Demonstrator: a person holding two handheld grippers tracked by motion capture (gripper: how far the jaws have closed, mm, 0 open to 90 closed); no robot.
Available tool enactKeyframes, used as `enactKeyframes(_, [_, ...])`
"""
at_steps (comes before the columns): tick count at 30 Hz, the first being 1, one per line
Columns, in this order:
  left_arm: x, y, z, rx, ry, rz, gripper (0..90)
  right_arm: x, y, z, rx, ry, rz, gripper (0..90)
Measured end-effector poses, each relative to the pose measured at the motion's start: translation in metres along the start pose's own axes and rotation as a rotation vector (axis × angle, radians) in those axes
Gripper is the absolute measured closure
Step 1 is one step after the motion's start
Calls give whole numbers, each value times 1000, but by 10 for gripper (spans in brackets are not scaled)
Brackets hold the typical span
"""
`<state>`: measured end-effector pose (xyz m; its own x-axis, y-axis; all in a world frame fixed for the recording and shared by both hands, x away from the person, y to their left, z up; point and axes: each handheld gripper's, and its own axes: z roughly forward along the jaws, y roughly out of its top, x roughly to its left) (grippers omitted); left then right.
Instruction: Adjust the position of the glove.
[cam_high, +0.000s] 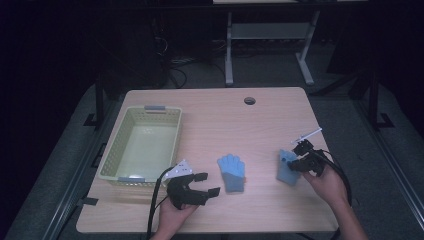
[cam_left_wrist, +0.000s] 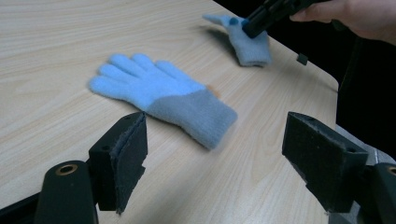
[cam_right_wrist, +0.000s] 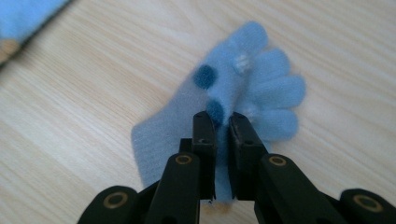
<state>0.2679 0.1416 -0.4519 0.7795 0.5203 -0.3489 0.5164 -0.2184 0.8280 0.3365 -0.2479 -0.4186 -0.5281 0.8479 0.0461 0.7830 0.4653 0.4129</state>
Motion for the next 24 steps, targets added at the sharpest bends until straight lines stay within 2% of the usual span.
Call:
enactKeyframes(14, [1, 0, -1, 6, -2, -4, 220, 8, 17, -23, -48, 29, -39, 826])
enactKeyframes(24, [1, 1, -2, -1, -4, -7, 221, 17, 29, -30, -66, 53, -77, 825])
